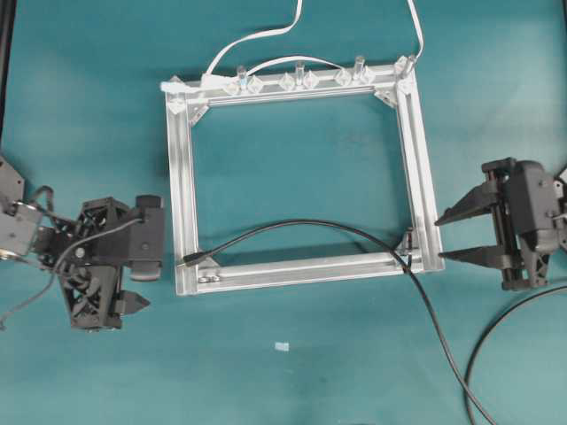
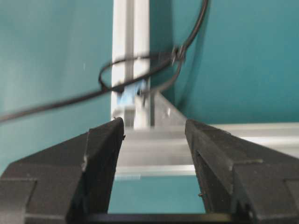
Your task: Insert the wire through the string loop located on the right side.
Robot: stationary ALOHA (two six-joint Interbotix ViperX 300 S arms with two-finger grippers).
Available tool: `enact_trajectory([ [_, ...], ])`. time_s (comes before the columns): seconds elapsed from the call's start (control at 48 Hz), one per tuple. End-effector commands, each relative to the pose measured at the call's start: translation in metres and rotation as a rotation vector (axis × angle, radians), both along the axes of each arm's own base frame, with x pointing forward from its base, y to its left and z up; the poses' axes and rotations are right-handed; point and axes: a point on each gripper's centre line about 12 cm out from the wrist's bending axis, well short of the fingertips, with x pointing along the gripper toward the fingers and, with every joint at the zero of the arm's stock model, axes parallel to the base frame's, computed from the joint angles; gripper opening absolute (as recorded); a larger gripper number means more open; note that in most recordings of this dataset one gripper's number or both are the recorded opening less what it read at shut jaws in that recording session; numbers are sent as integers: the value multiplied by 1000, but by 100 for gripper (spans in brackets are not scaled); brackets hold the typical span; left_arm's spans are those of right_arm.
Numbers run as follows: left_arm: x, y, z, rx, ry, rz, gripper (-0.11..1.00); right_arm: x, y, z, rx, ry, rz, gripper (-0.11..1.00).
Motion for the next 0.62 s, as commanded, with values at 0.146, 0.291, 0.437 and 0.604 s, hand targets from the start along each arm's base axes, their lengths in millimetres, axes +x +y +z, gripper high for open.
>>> enact_trajectory([
  [0.146,0,15,30,-13,-118,30,67,-2,-4,21,9,-120,-21,64],
  [0.291,-2,22,35,3,-148,18,57,-7,-5,26,18,-150,-20,64],
  [0.437,-3,27,42,7,-208,15,47,-10,-6,35,26,-201,-25,64],
  [0.604,-4,35,49,-11,-305,50,45,-16,-12,48,35,-300,-53,64],
])
